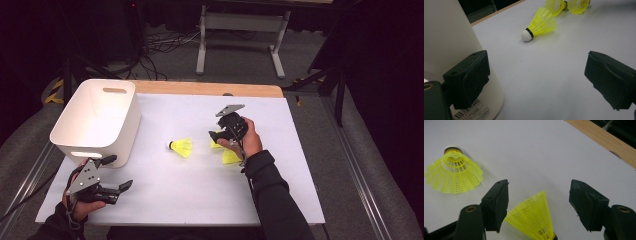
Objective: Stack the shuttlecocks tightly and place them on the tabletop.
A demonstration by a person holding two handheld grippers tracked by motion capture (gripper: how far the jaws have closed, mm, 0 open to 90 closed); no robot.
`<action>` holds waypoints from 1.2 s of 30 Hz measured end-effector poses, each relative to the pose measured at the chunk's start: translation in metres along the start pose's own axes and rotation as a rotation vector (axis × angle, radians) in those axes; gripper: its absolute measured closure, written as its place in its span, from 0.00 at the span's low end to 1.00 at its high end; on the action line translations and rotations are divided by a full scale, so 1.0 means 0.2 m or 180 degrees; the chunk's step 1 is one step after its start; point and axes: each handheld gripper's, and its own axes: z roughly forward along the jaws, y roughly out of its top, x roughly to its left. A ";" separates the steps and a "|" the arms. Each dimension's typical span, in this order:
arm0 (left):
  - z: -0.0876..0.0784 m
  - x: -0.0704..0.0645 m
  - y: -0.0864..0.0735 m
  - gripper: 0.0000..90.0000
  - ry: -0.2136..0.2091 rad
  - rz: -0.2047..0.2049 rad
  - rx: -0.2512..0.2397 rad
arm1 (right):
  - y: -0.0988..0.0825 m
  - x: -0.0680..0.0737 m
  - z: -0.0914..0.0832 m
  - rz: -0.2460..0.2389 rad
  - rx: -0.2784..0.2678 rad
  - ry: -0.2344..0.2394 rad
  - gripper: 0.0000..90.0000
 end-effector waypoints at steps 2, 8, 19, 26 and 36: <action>0.00 0.00 0.00 0.07 -0.0009 -0.0019 0.0006 | 0.00 -0.01 0.01 0.0010 0.0038 -0.0019 0.37; 0.00 -0.02 0.00 0.07 -0.0019 0.0010 0.0006 | -0.01 0.00 0.04 -0.0031 0.0143 -0.0044 0.44; 0.00 -0.03 0.00 0.08 -0.0042 0.0032 0.0032 | -0.01 0.00 0.11 -0.0017 0.0272 0.0044 0.69; 0.00 -0.04 0.00 0.08 -0.0050 0.0055 0.0038 | -0.01 0.02 0.13 -0.0027 0.0299 0.0020 0.83; 0.00 -0.04 0.00 0.08 -0.0067 0.0040 0.0048 | 0.01 0.03 0.08 -0.0123 0.0228 -0.0039 1.00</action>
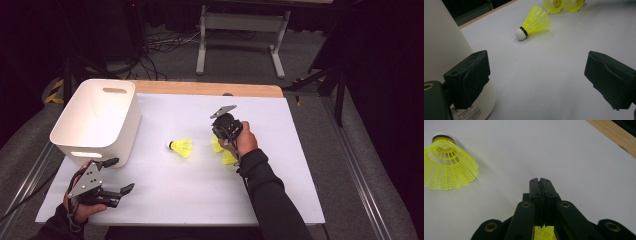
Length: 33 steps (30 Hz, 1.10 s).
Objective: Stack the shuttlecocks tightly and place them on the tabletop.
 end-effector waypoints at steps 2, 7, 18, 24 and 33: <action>0.00 0.00 0.00 0.08 0.0001 0.0010 0.0010 | 0.00 0.00 0.00 -0.0011 0.0001 -0.0003 1.00; 0.00 0.00 0.00 0.08 0.0000 0.0019 0.0021 | 0.03 0.01 -0.02 -0.0061 -0.0051 -0.0004 1.00; 0.00 0.00 0.00 0.08 -0.0024 0.0031 0.0029 | 0.04 0.03 -0.02 -0.0068 0.0135 -0.0019 0.66; 0.00 0.00 0.00 0.08 -0.0037 0.0018 0.0037 | 0.02 0.02 0.03 -0.0008 0.0289 -0.0039 0.65; 0.00 0.00 0.00 0.08 -0.0043 0.0002 0.0037 | 0.04 0.04 0.09 -0.0148 0.0430 -0.0217 0.95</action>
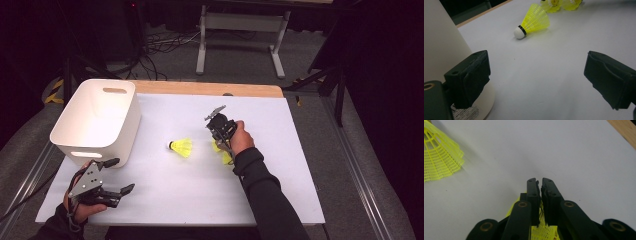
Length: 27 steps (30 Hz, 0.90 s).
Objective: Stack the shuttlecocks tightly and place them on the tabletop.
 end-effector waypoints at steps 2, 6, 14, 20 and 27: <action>0.00 0.00 0.00 0.08 0.0002 0.0008 0.0010 | 0.01 0.01 0.00 -0.0046 -0.0004 -0.0044 0.97; 0.00 0.00 0.00 0.08 -0.0002 0.0006 0.0002 | 0.02 0.01 0.00 -0.0151 -0.0019 -0.0105 0.99; 0.00 0.00 0.00 0.08 -0.0006 0.0004 0.0010 | 0.04 0.00 -0.07 -0.0066 -0.0282 0.0032 1.00; 0.01 0.00 0.00 0.08 -0.0019 0.0000 0.0019 | 0.06 0.05 -0.12 -0.0055 -0.0491 0.0281 1.00; 0.01 0.00 0.00 0.08 -0.0017 -0.0005 0.0021 | 0.06 0.09 -0.16 0.0044 -0.0661 0.0593 0.99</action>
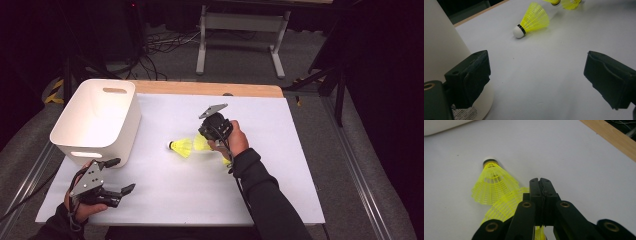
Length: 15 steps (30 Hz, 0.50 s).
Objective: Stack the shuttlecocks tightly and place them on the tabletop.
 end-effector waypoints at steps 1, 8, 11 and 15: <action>0.00 0.00 0.00 0.08 0.0000 -0.0001 -0.0003 | 0.00 0.01 0.00 0.0014 -0.0025 0.0046 0.99; 0.00 0.00 0.00 0.09 0.0009 0.0001 -0.0005 | -0.05 0.04 0.00 0.0082 -0.0068 0.0183 0.99; 0.00 0.00 0.00 0.09 0.0005 -0.0004 -0.0006 | -0.07 0.04 0.01 0.0114 -0.0075 0.0190 0.99; 0.00 0.00 0.00 0.09 0.0011 -0.0003 -0.0003 | -0.11 0.03 0.00 0.0176 -0.0102 0.0209 0.98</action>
